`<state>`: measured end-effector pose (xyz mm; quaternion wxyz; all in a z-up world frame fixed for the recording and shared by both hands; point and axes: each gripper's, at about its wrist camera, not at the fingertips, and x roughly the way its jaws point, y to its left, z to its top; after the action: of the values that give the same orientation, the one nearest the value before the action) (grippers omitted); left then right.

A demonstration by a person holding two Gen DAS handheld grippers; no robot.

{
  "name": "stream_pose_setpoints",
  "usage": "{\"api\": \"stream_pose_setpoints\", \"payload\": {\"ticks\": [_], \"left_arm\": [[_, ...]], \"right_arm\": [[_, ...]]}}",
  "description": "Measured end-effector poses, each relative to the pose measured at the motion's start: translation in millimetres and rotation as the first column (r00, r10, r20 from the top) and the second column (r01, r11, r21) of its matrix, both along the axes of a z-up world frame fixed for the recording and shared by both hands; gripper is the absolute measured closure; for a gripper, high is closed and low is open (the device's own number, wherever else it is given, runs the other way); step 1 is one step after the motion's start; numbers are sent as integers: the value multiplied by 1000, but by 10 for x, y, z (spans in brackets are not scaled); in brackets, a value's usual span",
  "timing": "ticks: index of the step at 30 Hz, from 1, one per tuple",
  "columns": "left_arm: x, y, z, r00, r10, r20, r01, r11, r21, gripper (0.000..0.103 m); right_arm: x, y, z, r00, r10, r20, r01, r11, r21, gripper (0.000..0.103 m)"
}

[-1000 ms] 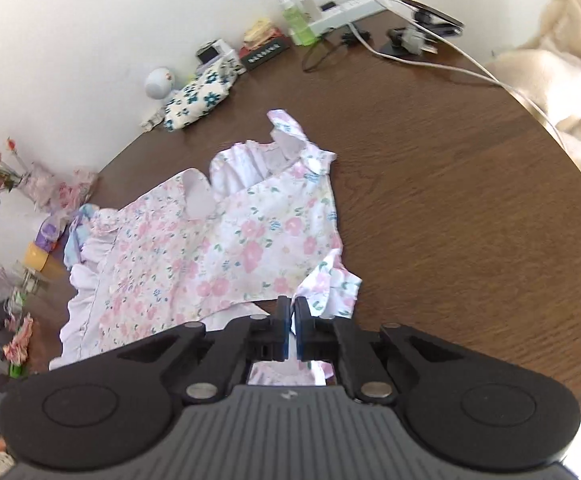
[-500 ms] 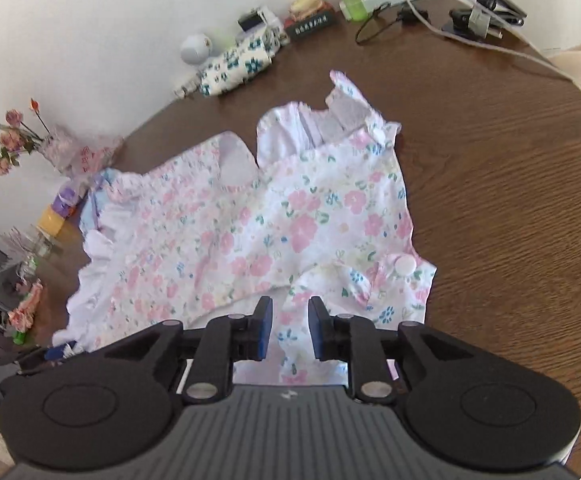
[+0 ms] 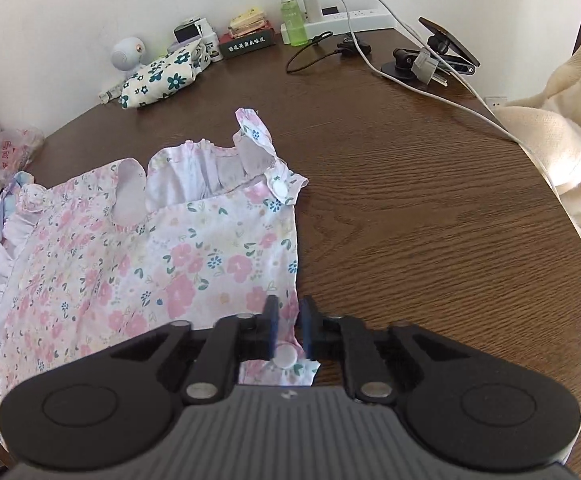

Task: Fold clothes

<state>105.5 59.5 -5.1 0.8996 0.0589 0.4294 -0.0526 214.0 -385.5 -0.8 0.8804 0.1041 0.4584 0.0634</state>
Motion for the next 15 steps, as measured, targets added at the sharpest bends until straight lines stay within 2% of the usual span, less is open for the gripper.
{"api": "stream_pose_setpoints", "payload": {"ticks": [3,8,10,12,15], "left_arm": [[-4,28,-11,999,38,1,-38,999,-7,46],[18,83,2,998,54,-10,-54,998,-29,48],[2,100,97,999,33,10,-32,998,-51,51],[-21,131,281,998,23,63,-19,998,-63,51],[89,236,570,992,40,119,-31,997,-72,48]], "right_arm": [[-51,22,28,1000,3,-14,-3,999,-54,103],[-139,-21,55,999,-4,-41,3,1000,-31,102],[-129,-31,98,999,-6,-33,7,1000,15,97],[-82,-69,176,1000,-21,5,21,999,44,87],[91,-106,211,999,-38,24,38,999,33,78]]}}
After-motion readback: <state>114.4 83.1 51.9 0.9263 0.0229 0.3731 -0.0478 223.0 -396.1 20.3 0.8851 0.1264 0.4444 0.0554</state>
